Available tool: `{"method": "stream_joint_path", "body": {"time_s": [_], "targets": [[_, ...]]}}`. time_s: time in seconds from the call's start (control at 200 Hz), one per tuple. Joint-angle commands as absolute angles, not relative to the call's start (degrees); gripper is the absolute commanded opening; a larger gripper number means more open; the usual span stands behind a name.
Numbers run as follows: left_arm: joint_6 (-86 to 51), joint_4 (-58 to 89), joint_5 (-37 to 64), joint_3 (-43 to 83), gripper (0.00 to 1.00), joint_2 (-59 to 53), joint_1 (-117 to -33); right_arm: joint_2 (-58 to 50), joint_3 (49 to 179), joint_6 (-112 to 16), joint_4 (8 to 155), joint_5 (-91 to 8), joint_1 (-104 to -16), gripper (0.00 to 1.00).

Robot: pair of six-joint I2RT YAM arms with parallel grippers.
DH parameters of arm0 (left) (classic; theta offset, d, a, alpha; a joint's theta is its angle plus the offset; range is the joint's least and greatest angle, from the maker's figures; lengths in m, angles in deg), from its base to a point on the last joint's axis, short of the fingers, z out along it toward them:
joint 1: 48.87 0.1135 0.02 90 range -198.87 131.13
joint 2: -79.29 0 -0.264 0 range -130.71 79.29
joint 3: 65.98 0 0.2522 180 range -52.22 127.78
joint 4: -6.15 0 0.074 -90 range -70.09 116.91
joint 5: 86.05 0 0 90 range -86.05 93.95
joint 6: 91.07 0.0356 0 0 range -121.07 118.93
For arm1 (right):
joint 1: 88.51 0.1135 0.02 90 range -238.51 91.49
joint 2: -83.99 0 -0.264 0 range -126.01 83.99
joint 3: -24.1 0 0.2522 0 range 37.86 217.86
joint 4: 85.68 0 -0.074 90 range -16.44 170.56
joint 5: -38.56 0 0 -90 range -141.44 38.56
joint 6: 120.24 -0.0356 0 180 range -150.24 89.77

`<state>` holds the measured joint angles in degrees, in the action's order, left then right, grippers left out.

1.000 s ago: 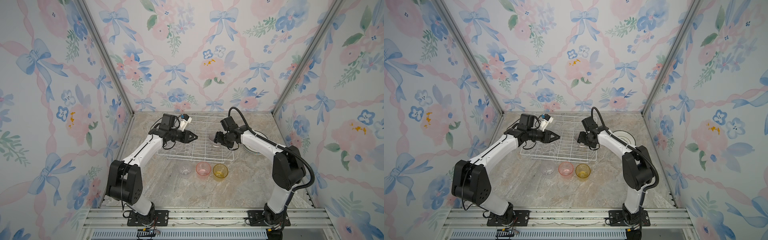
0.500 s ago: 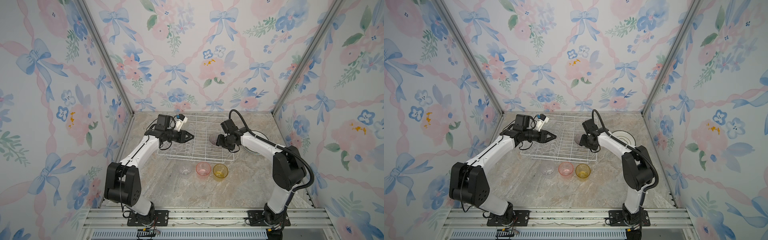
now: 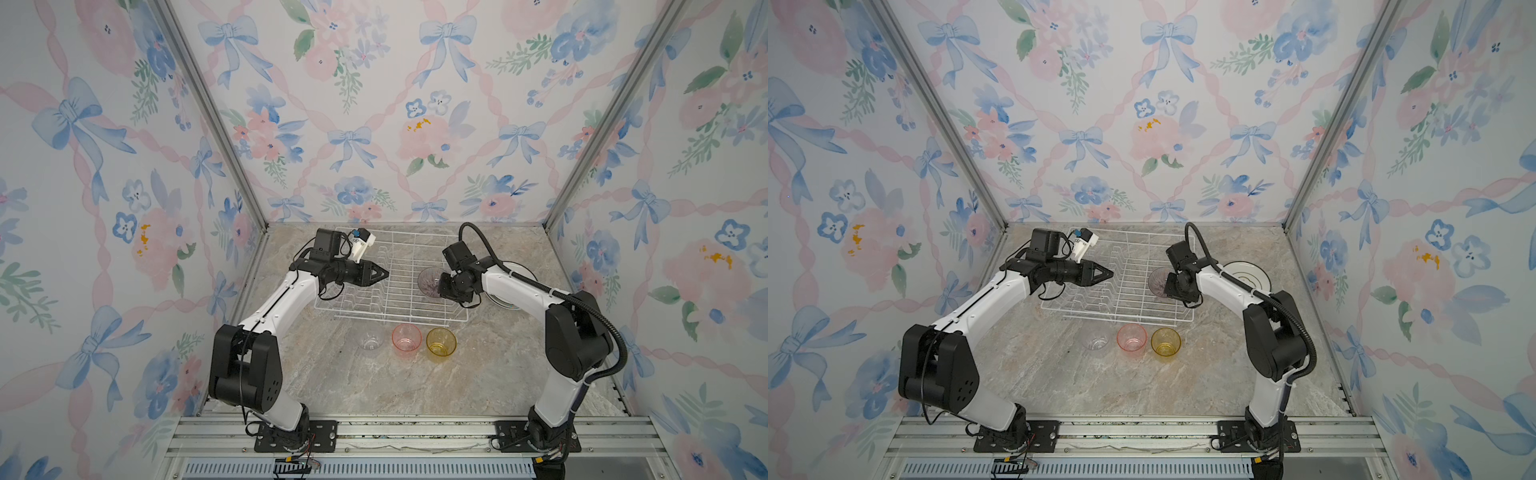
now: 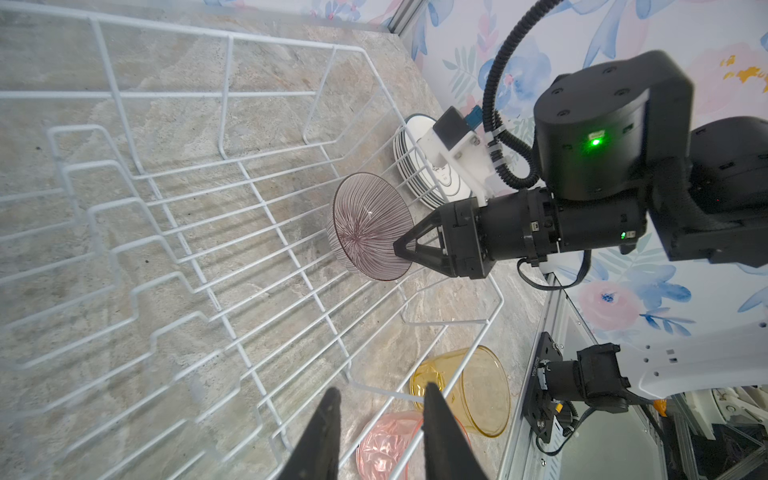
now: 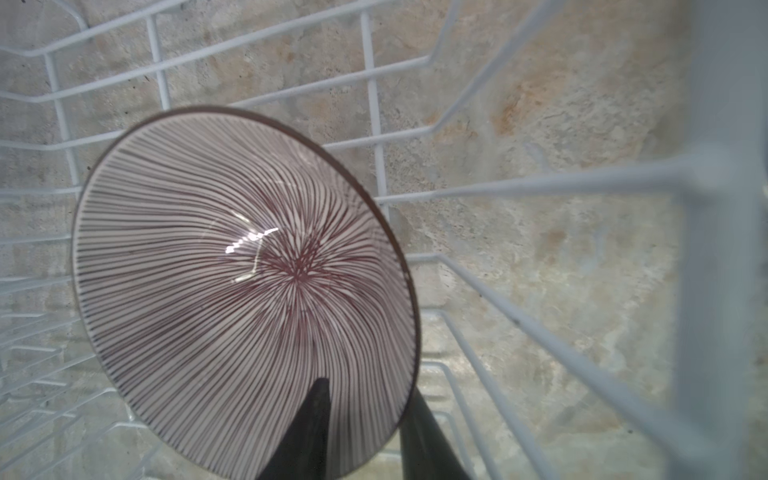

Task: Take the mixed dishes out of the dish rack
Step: 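Lift the striped bowl out of the rack with the right gripper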

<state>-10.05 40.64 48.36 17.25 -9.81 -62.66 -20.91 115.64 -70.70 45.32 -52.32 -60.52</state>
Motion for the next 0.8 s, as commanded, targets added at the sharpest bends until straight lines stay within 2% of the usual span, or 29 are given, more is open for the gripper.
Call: {"method": "stream_joint_path", "body": {"time_s": [0.0,0.17,0.645,0.725,0.795], "targets": [[-9.1,40.8,49.7,17.5,0.30,-10.6,-62.2,-20.3,115.0,-69.9,46.0,-52.4,-61.0,0.30],[-9.2,40.8,49.5,17.2,0.30,-10.7,-62.2,-21.8,116.8,-67.8,46.7,-53.0,-61.0,0.18],[-9.8,40.8,49.2,17.4,0.30,-11.1,-62.2,-26.4,121.3,-62.2,49.0,-51.1,-61.9,0.20],[-9.9,40.8,49.1,17.5,0.30,-11.1,-62.2,-27.6,122.2,-61.5,49.2,-50.0,-62.2,0.19],[-10.0,40.8,49.0,17.5,0.31,-11.1,-62.2,-28.4,122.9,-61.2,49.2,-49.5,-62.2,0.14]]}}
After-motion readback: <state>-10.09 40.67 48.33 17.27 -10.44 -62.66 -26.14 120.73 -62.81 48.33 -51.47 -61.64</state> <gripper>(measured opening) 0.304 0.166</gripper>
